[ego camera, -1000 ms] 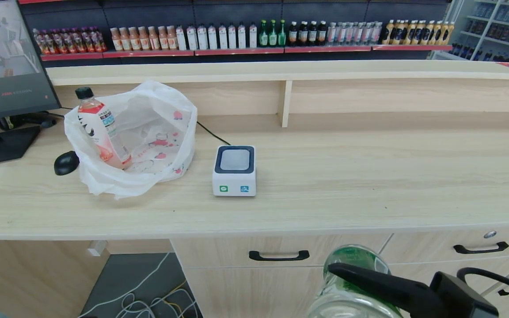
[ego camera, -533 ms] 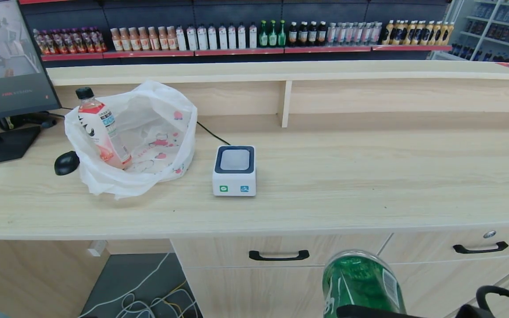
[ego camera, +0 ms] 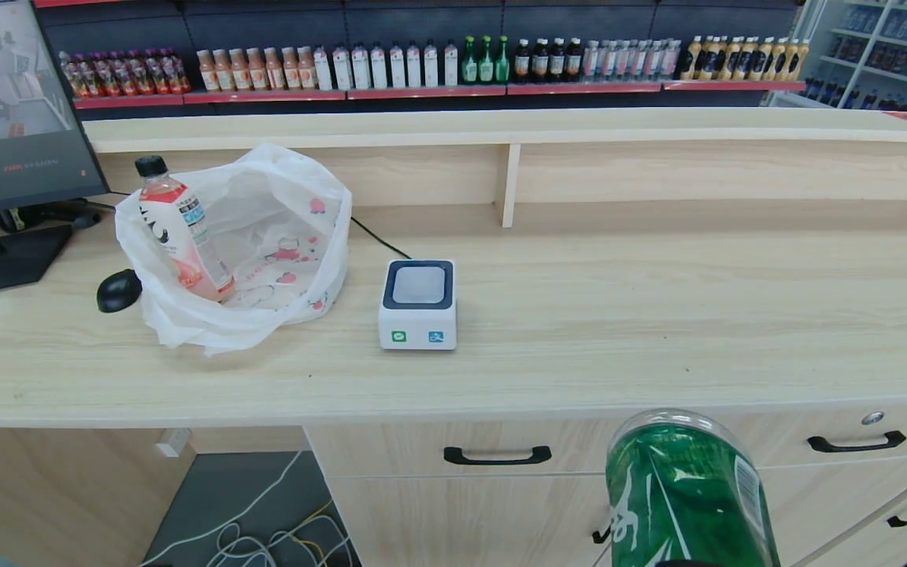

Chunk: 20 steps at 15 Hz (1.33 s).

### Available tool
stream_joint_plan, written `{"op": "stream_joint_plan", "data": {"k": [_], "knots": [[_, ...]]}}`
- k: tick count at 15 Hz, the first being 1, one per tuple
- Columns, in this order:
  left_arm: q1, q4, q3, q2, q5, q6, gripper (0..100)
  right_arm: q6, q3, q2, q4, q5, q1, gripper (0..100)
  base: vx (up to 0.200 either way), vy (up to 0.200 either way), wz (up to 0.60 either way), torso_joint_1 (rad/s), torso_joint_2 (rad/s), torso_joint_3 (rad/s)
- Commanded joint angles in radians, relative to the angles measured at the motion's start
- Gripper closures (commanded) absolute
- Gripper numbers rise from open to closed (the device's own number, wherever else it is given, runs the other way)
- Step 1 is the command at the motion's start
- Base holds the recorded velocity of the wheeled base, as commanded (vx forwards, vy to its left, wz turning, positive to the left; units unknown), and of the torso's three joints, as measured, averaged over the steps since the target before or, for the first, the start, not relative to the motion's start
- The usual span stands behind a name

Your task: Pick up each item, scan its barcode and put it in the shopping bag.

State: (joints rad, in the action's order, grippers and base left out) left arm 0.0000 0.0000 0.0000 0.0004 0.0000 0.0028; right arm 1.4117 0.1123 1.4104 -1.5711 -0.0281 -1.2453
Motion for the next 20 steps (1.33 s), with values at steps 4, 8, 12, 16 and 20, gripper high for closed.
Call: {"op": "stream_joint_plan", "data": {"k": [4,8,12,16,20], "knots": [[0.0,0.0,0.0,0.0,0.0,0.0,0,0.027,-0.005,-0.004,0.0,0.0,0.0,100,0.0,0.0,0.0,0.0,0.0,0.0],[0.0,0.0,0.0,0.0,0.0,0.0,0,0.069,0.007,0.001,0.0,0.007,0.0,100,0.0,0.0,0.0,0.0,0.0,0.0],[0.0,0.0,0.0,0.0,0.0,0.0,0,0.116,0.046,0.028,0.0,0.045,0.0,100,0.0,0.0,0.0,0.0,0.0,0.0],[0.0,0.0,0.0,0.0,0.0,0.0,0,0.127,0.07,0.044,0.0,0.056,0.0,100,0.0,0.0,0.0,0.0,0.0,0.0],[0.0,0.0,0.0,0.0,0.0,0.0,0,0.15,0.086,0.055,0.0,0.056,0.0,100,0.0,0.0,0.0,0.0,0.0,0.0]]}}
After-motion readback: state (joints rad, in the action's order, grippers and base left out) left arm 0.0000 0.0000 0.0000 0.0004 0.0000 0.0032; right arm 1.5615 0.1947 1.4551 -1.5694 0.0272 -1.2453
